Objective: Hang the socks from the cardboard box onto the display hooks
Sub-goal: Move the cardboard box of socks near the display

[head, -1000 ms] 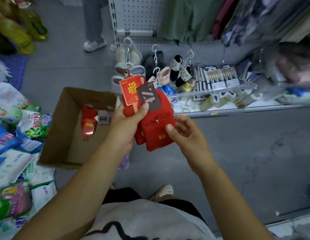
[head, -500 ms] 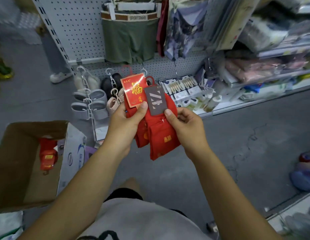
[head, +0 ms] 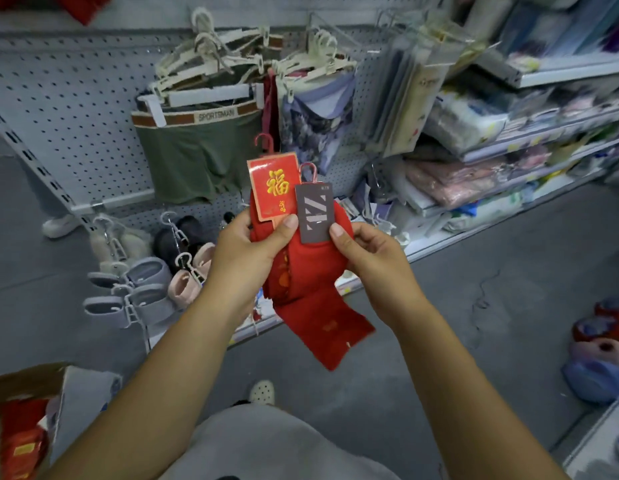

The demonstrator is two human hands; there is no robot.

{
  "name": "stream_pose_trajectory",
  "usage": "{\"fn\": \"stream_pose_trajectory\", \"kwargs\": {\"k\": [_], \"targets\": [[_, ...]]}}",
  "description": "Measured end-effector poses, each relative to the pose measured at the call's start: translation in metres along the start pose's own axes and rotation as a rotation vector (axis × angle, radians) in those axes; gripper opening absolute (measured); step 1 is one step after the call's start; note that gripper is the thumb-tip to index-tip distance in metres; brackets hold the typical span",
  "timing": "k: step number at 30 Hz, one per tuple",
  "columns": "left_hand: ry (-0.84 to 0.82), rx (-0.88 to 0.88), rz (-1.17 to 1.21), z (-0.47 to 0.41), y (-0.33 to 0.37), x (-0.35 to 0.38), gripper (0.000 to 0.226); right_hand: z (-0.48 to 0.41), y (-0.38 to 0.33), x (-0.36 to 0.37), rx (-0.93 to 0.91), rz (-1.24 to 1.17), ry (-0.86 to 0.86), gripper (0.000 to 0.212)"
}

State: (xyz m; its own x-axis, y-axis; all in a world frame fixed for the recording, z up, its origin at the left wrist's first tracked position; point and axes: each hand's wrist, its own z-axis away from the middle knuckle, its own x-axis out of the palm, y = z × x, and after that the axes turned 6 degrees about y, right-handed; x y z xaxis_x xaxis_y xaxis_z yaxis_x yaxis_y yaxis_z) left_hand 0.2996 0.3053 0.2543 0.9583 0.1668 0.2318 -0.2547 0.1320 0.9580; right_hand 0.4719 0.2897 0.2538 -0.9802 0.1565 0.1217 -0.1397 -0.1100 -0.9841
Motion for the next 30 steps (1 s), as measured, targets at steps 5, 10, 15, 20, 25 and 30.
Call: {"fn": "stream_pose_trajectory", "kwargs": {"k": [5,10,15,20,25,30], "targets": [[-0.066,0.033,-0.049,-0.065,0.024,0.027,0.027,-0.058,-0.027,0.001,-0.053,0.008,0.053,0.011],[-0.094,0.050,-0.078,-0.106,0.040,0.045,0.019,-0.099,-0.038,0.002,-0.106,0.022,0.070,0.018],[-0.042,0.062,-0.094,-0.132,0.050,0.059,0.020,-0.137,-0.046,-0.002,-0.137,0.016,0.064,0.019],[0.083,0.062,-0.046,-0.151,0.060,0.068,0.015,-0.176,-0.054,-0.004,-0.112,-0.032,0.024,0.017],[0.279,0.112,0.011,-0.162,0.076,0.061,0.018,-0.216,-0.081,0.016,-0.126,0.002,-0.189,0.015],[0.507,0.212,0.127,-0.165,0.098,0.031,0.019,-0.250,-0.101,0.058,-0.192,0.092,-0.399,0.015]]}}
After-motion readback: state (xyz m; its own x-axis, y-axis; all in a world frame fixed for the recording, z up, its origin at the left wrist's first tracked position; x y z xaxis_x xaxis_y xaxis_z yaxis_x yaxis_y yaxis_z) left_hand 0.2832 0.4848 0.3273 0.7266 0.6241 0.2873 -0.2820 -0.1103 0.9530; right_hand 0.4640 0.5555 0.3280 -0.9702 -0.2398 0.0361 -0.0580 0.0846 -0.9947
